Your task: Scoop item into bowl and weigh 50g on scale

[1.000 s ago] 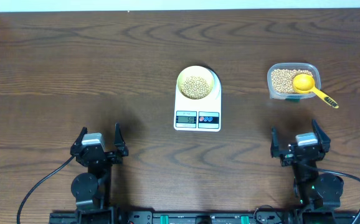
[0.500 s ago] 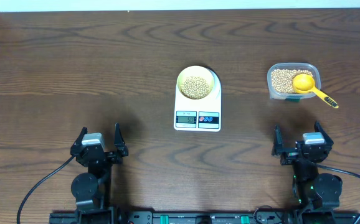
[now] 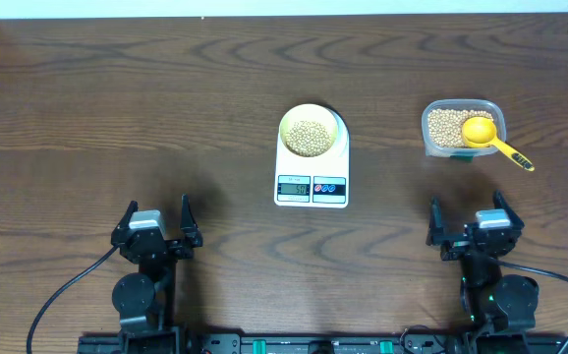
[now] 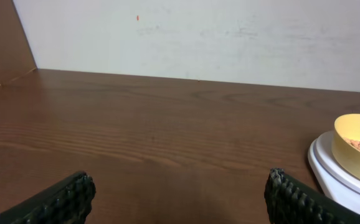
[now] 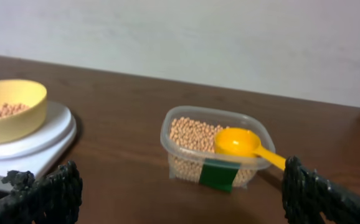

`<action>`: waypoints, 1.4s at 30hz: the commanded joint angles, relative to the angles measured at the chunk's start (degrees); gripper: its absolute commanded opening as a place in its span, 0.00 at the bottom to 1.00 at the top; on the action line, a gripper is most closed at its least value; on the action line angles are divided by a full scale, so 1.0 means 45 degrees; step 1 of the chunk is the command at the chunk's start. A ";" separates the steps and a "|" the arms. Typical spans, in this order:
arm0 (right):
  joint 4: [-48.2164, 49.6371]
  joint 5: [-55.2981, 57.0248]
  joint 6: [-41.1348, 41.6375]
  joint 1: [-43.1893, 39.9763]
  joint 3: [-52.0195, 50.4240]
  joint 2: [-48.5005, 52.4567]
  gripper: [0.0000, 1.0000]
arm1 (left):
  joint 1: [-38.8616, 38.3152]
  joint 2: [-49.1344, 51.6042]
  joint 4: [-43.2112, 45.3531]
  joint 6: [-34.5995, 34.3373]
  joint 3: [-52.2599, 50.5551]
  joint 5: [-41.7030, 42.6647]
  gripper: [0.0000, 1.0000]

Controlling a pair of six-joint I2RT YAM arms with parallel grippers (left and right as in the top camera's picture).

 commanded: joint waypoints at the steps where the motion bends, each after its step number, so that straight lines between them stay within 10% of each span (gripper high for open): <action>1: 0.0282 0.0311 0.1044 0.0068 -0.0024 -0.0102 0.99 | 0.0063 0.0005 -0.0476 -0.0015 -0.0194 0.0170 0.89; 42: -0.0374 0.0442 0.0204 -0.0447 -0.0019 -0.0102 0.99 | 0.0063 0.0005 -0.0476 -0.0015 -0.0194 0.0175 0.89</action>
